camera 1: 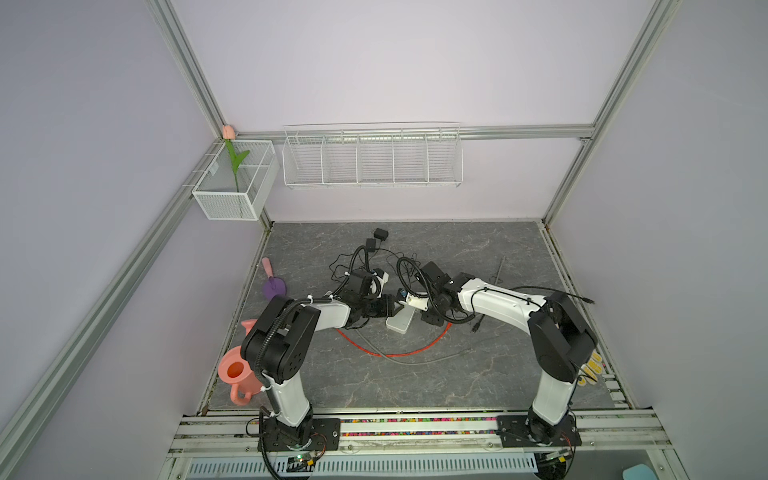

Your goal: Insert the plug into the switch port

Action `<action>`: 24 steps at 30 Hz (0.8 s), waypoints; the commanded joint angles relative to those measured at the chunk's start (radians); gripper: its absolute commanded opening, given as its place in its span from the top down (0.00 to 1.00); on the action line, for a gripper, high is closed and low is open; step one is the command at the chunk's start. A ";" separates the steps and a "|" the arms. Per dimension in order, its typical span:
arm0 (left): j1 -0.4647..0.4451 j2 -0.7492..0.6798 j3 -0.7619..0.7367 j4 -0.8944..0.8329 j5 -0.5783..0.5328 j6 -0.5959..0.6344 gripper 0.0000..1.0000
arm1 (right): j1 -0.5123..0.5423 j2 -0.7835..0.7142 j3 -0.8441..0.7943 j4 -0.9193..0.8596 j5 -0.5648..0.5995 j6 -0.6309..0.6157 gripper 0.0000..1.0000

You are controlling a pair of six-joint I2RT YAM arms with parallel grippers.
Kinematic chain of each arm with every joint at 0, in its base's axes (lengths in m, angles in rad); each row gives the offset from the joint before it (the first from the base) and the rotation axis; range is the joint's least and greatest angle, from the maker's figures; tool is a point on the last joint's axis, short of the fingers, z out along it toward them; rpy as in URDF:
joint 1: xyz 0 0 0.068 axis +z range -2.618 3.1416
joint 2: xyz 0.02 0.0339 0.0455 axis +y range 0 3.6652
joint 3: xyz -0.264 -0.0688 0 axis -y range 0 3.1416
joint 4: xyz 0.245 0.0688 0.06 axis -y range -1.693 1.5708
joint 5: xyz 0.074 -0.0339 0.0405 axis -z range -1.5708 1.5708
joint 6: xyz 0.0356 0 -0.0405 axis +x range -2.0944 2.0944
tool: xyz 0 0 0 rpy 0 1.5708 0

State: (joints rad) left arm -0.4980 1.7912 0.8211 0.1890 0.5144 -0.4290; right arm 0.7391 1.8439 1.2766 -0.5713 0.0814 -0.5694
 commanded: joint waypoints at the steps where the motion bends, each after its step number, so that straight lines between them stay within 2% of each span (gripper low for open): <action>1: -0.002 0.028 0.026 0.007 0.001 0.003 0.53 | -0.003 0.016 -0.009 -0.014 -0.038 -0.013 0.93; 8: -0.002 0.030 0.024 0.007 -0.013 -0.007 0.53 | 0.002 0.075 0.029 -0.037 -0.014 -0.017 0.93; 24: -0.003 0.032 -0.013 0.060 -0.039 -0.037 0.54 | 0.013 0.091 0.044 -0.039 0.013 -0.020 0.93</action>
State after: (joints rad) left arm -0.4980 1.8069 0.8196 0.2192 0.4862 -0.4564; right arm 0.7467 1.9190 1.2968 -0.5938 0.0902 -0.5770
